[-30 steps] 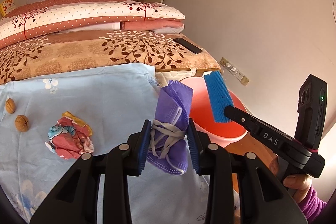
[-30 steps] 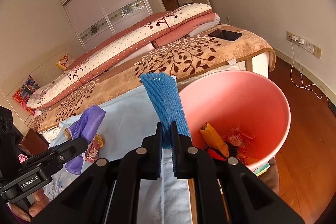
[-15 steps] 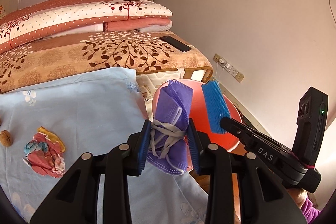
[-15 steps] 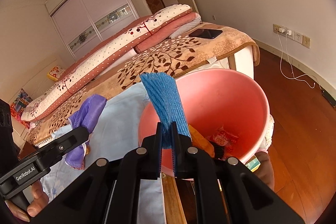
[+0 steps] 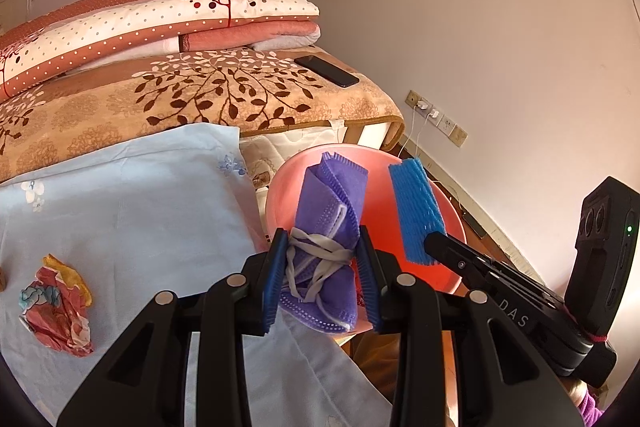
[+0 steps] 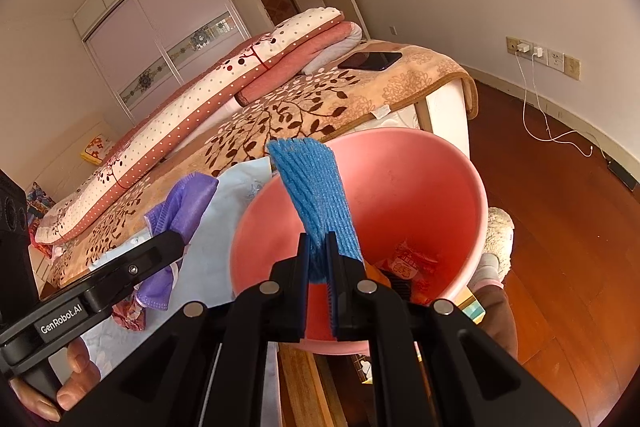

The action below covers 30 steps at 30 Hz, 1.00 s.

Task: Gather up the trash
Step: 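Open the left tool to drop the purple bag while the right tool holds the blue sponge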

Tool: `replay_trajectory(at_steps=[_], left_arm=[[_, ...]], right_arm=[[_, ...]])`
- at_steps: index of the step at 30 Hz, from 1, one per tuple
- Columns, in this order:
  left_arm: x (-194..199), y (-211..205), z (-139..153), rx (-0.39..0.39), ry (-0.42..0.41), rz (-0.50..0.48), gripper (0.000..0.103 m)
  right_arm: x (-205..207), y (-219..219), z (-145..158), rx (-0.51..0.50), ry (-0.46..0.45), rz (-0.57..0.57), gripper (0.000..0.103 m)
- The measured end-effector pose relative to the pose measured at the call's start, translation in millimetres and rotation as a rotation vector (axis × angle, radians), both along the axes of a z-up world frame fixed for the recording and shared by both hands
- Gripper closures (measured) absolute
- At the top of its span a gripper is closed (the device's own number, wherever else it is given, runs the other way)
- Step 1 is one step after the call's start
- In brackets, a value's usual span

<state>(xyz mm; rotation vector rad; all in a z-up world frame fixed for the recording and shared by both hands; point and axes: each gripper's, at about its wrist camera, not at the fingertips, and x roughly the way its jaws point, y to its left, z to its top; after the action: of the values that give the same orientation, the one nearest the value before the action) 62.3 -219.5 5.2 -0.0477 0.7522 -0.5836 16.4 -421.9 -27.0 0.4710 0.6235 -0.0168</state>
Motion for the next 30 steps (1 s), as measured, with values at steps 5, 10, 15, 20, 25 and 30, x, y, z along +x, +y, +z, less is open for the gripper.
replay_trajectory(at_steps=[5,10,15,20,25,30], left_arm=[[6.8,-9.2,-5.5,0.011,0.010,-0.005,0.069],[10.7,-13.8,-9.2,0.006,0.019,-0.005,0.069],[14.6,-17.3,-12.6,0.010,0.031,-0.013,0.067],[16.5,-18.1,-14.9,-0.004,0.044,-0.022,0.057],[16.9,-15.7,-14.8,-0.006,0.045,-0.020,0.057],[14.3,-8.9,-14.7,-0.009,0.050,-0.015,0.057]], right_arm=[[0.2,-4.2,-3.6,0.008,0.006,-0.012,0.096],[1.0,-7.7,-6.6,0.013,0.012,-0.020,0.096],[1.8,-10.6,-9.8,0.018,0.016,-0.027,0.096],[3.4,-11.3,-13.8,0.022,0.026,-0.031,0.096],[3.8,-11.4,-15.0,0.022,0.032,-0.035,0.096],[3.5,-12.1,-15.0,0.027,0.033,-0.060,0.082]])
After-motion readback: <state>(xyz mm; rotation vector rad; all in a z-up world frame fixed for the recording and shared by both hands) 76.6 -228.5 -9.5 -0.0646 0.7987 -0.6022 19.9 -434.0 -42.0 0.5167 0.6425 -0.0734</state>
